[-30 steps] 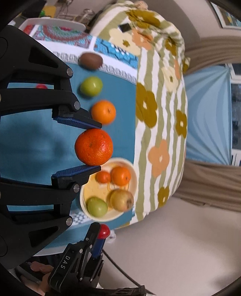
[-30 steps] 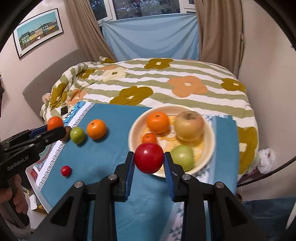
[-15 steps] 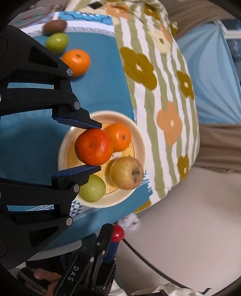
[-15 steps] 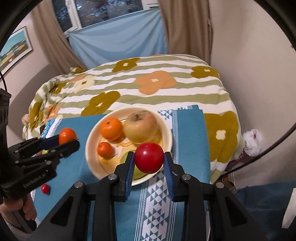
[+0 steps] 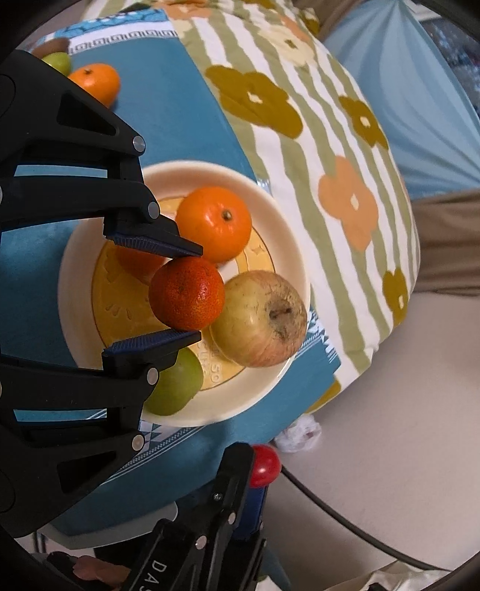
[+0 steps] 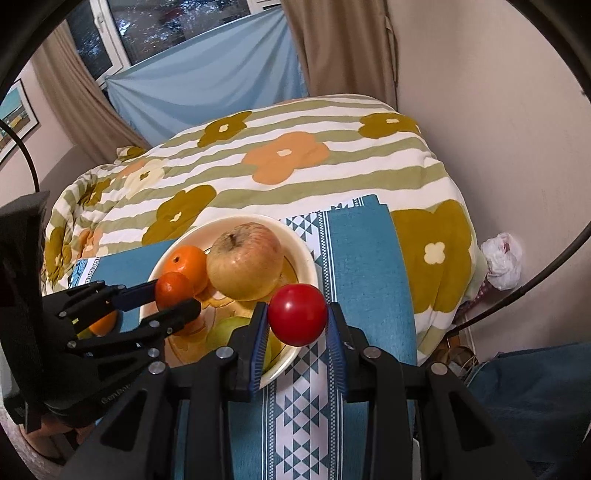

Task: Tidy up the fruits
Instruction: 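Lower the tangerine and tomato into the bowl and open both tools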

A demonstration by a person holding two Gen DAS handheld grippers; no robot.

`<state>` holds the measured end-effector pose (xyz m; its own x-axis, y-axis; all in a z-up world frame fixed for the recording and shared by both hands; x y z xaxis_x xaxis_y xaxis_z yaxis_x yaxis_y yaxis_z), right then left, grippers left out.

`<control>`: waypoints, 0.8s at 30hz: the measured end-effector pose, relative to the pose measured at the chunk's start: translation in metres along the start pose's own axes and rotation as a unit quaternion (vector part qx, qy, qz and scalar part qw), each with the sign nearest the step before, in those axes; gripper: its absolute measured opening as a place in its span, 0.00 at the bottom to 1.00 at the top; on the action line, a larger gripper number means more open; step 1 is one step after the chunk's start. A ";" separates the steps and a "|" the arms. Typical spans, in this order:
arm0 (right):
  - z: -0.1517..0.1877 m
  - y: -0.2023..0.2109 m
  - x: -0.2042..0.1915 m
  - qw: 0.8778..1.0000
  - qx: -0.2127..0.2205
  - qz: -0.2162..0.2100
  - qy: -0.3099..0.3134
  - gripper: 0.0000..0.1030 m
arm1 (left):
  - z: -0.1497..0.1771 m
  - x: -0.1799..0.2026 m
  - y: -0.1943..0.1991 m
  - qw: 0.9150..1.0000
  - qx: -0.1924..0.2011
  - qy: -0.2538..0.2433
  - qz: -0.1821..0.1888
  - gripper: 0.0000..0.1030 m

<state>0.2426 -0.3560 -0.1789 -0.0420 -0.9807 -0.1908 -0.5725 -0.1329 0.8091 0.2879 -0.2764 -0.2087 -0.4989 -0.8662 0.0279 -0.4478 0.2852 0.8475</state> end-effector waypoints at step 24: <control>-0.007 -0.022 -0.003 0.999 -0.024 -0.031 0.005 0.28 | 0.013 -0.039 0.039 0.999 0.017 0.035 -0.024 1.00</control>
<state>0.2605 -0.3508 -0.1920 -0.0005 -0.9718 -0.2357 -0.5333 -0.1991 0.8222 0.2809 -0.2260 -0.1837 -0.4241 -0.9052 0.0256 -0.4951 0.2555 0.8304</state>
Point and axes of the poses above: each gripper's, at about its wrist camera, not at the fingertips, and y roughly against the way its jaws point, x to its right, z to its underside, the point moved 7 cm from there along -y, roughly the way its jaws point, and after that the axes turned 1 degree about -y, right-handed, at the moved point
